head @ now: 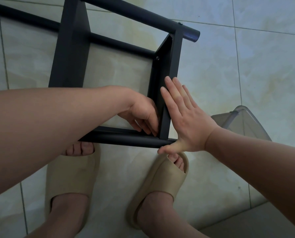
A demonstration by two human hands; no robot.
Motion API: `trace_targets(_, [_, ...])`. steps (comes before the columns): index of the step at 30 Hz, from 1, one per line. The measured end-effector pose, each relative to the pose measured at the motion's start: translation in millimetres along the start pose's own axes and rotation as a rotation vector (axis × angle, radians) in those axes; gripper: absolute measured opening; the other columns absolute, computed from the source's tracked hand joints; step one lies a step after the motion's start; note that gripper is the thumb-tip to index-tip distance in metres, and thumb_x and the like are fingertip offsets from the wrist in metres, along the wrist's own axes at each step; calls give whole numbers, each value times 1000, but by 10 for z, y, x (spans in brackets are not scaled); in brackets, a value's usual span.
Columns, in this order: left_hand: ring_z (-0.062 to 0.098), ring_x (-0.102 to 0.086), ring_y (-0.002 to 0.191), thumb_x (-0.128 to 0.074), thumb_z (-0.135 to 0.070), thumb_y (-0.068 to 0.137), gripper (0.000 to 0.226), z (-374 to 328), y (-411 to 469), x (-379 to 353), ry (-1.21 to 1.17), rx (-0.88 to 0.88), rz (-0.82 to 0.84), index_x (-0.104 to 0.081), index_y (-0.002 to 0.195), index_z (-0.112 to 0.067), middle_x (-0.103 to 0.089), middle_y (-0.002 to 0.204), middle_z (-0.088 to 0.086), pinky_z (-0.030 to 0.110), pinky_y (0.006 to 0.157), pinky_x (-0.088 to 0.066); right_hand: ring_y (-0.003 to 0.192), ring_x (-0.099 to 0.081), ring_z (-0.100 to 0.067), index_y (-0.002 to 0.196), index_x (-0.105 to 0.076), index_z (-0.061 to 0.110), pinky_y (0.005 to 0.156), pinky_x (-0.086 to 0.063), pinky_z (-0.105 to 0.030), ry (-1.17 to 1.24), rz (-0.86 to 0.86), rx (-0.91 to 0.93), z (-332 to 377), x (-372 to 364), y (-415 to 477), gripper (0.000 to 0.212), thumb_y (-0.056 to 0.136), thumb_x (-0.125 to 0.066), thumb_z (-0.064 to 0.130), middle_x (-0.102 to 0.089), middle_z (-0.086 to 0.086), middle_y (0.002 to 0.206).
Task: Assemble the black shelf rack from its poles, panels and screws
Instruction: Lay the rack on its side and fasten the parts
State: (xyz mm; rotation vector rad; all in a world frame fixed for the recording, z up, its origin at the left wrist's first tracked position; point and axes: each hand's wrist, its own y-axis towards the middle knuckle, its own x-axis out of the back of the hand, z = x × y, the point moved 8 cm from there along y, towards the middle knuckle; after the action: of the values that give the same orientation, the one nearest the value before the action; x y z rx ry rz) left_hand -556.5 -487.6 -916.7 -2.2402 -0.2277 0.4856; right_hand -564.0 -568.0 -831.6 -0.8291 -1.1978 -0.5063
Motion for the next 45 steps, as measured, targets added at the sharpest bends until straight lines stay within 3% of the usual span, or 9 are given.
trace_targets(7, [16,-69,103,-66,-20,91,18,25,-41,-33,12,35,77,-75,106,-21,-77,101,-4,37,98,-48,155,6,-42,158,-5,-5,125,-12,-60,-5,3,-1,-5,-3,0,139,70,-41,96,6,-24,166])
trace_targets(11, [14,-69,90,-70,-18,89,8,17,-10,-9,14,-5,7,-74,95,-20,-77,89,-4,34,94,-49,155,6,-43,158,-5,-6,124,-12,-60,-5,8,-1,1,-2,1,140,69,-42,96,5,-24,166])
trace_targets(17, [11,-68,81,-71,-8,87,12,9,5,6,-19,-23,-9,-73,94,-17,-76,84,-2,29,85,-49,155,5,-43,158,-7,-6,125,-12,-59,9,6,-6,5,4,5,140,68,-45,95,4,-24,166])
trace_targets(21, [13,-69,91,-69,-6,87,16,22,-19,-8,-36,-16,33,-71,96,-20,-76,88,-4,31,87,-50,155,5,-43,158,-7,-6,124,-12,-60,11,9,-5,2,6,5,139,69,-45,95,3,-25,166])
trace_targets(25, [17,-69,104,-67,-20,90,15,41,-26,-24,-45,13,60,-74,103,-23,-76,103,-4,37,98,-48,155,5,-43,158,-6,-6,124,-12,-60,13,10,-6,3,5,3,139,69,-43,95,5,-24,166])
trace_targets(32, [14,-66,85,-72,-17,88,7,29,-1,-2,0,-1,14,-74,94,-20,-76,85,-4,32,88,-50,155,4,-43,158,-7,-6,124,-12,-60,13,4,-4,5,5,3,140,69,-44,95,3,-25,166])
trace_targets(40, [13,-65,85,-70,-7,87,15,6,-6,-3,-37,-11,13,-72,99,-17,-74,87,-3,29,84,-51,155,4,-43,158,-8,-6,125,-12,-59,12,-2,-2,3,8,3,140,69,-44,95,2,-25,166])
trace_targets(45, [15,-66,95,-70,-26,89,21,72,-31,-14,6,41,42,-74,108,-20,-76,98,-6,37,96,-48,155,5,-42,158,-7,-6,125,-12,-60,9,-2,-2,2,7,1,139,69,-43,95,3,-25,166])
